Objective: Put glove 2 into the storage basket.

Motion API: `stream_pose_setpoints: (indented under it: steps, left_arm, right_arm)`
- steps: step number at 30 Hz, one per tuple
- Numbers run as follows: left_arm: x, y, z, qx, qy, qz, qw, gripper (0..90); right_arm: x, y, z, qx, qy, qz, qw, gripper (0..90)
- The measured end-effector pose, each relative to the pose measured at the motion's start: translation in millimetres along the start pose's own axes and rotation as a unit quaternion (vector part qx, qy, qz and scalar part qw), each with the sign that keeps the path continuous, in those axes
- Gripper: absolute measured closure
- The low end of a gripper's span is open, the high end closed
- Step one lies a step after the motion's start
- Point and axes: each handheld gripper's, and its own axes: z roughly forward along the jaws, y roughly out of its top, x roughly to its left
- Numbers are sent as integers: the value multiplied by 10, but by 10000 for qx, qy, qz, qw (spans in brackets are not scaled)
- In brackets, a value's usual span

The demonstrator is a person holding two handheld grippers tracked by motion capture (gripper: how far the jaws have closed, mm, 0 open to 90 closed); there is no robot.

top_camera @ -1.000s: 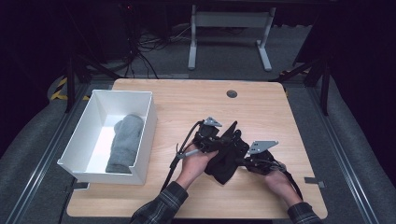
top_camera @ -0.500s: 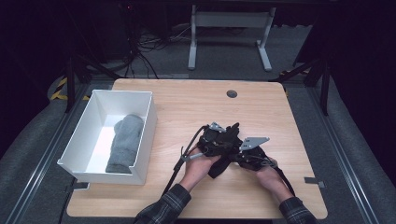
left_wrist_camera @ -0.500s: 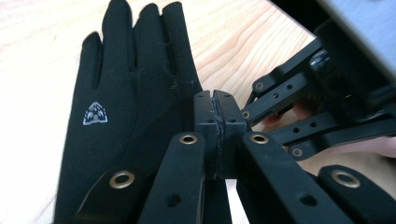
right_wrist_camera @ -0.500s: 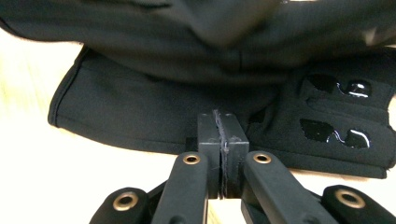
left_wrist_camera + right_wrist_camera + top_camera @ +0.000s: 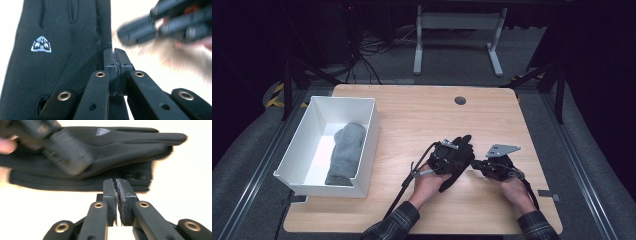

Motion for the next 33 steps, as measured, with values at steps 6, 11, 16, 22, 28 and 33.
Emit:
stream_pose_setpoints:
  steps: [6, 11, 16, 22, 28, 33]
  left_arm:
    - [-83, -31, 52, 95, -90, 229, 9997, 803]
    - [-169, -65, -14, 183, -7, 467, 9987, 830]
    - [-156, -143, -11, 452, -10, 477, 9978, 898]
    - [-134, -187, -68, 558, 98, 484, 9972, 899]
    - [-67, -269, -225, 666, 241, 529, 9961, 899]
    - [6, -362, -345, 631, 316, 548, 9960, 898]
  right_arm:
    - [-133, -67, -73, -51, -481, 208, 9986, 612]
    - [-219, -146, -120, -30, -745, 362, 9966, 471]
    - [-270, -205, -145, 27, -811, 446, 9957, 418]
    - [-312, -239, -123, 18, -831, 548, 9950, 358]
    - [-320, -259, -82, 87, -840, 568, 9948, 329]
    - [-317, -268, -53, 129, -827, 524, 9951, 310]
